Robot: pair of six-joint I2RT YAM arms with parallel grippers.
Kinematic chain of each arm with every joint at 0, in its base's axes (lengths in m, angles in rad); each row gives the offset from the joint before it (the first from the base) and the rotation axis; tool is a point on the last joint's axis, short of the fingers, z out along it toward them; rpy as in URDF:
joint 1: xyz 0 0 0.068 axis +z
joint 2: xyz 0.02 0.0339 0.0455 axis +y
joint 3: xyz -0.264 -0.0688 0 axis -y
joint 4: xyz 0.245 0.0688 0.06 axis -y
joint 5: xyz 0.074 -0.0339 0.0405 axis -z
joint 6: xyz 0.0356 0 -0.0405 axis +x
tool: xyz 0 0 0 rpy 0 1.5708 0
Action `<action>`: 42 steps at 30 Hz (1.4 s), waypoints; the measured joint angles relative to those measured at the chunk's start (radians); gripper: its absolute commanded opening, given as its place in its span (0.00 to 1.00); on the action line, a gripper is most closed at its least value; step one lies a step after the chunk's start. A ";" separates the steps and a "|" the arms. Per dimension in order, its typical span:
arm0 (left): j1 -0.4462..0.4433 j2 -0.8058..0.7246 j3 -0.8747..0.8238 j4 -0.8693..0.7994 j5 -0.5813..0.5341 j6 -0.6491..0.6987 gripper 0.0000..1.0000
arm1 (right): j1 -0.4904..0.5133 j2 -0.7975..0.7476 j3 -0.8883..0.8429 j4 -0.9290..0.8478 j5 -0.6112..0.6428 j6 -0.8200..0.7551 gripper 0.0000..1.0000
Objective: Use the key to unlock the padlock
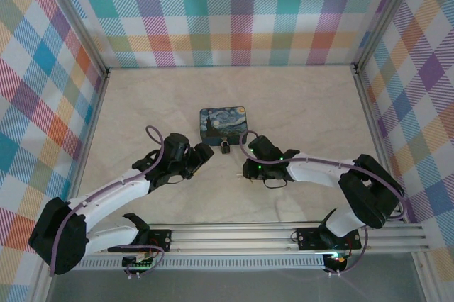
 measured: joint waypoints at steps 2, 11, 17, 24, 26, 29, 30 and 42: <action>0.000 -0.010 0.000 -0.013 -0.003 0.003 0.74 | -0.001 0.003 0.002 -0.022 0.008 -0.002 0.34; 0.000 -0.023 0.001 -0.033 -0.008 0.008 0.74 | 0.008 0.044 0.056 -0.058 0.011 -0.030 0.43; 0.000 -0.019 0.026 -0.037 -0.007 0.025 0.75 | 0.011 0.106 0.106 -0.076 0.020 -0.046 0.41; 0.000 0.000 0.035 -0.040 -0.007 0.032 0.75 | 0.024 0.144 0.154 -0.133 0.055 -0.053 0.33; 0.000 0.006 0.035 -0.040 -0.008 0.035 0.75 | 0.026 0.153 0.163 -0.146 0.064 -0.052 0.33; 0.002 0.010 0.035 -0.040 -0.007 0.037 0.75 | 0.031 0.155 0.164 -0.147 0.074 -0.037 0.29; 0.004 0.011 0.037 -0.040 -0.007 0.037 0.75 | 0.031 0.155 0.161 -0.143 0.076 -0.027 0.28; 0.006 0.028 0.102 -0.061 -0.025 0.074 0.74 | 0.032 0.148 0.128 -0.036 0.078 0.166 0.00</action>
